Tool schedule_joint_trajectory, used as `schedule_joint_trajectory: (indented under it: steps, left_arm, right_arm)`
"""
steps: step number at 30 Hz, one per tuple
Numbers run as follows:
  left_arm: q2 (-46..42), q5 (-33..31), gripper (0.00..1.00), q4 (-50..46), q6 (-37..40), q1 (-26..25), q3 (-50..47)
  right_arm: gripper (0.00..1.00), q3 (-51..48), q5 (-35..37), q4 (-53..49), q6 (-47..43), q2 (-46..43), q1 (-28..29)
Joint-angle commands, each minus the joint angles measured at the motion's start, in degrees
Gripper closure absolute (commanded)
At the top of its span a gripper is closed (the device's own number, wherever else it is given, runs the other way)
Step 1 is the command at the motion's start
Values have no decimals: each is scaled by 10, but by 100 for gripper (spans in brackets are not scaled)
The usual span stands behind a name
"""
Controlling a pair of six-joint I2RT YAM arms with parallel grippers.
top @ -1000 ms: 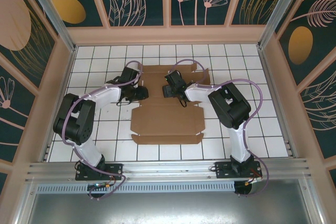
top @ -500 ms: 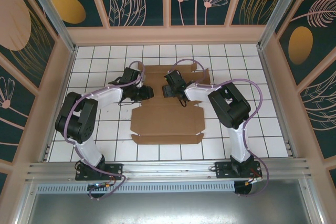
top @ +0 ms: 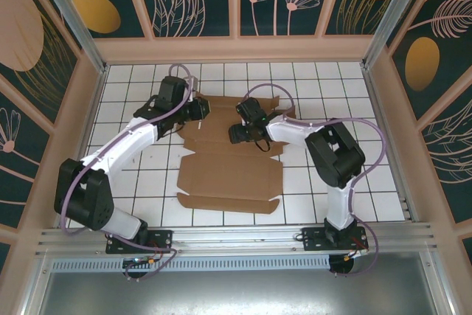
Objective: Fold the paper box
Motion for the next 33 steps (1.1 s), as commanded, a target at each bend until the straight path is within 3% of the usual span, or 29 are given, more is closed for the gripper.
schedule_joint_trajectory:
  steps: [1,5,12,18,23,27,33]
  left_arm:
    - [13,-39,90,-8,22,-53,13]
    - [40,-18,100,28,-6,-59,-9]
    - [118,2,100,68,-46,-59,-21]
    - [223,-8,100,54,-82,-61,10]
    - [284,-15,100,32,-89,-62,43]
    - [325,-22,100,14,-87,-61,63]
    - [372,-41,100,-7,-81,-59,90]
  right_arm:
    - [26,-8,-33,-14,17,-60,-11]
    - [28,-22,-24,2,19,-87,-29]
    - [30,-51,-45,22,24,-91,-63]
    - [30,-23,-41,3,7,-34,-75]
    - [30,-3,-78,14,-8,9,-77]
    - [32,19,-110,6,-6,48,-114]
    - [33,35,-78,-15,-11,91,-117]
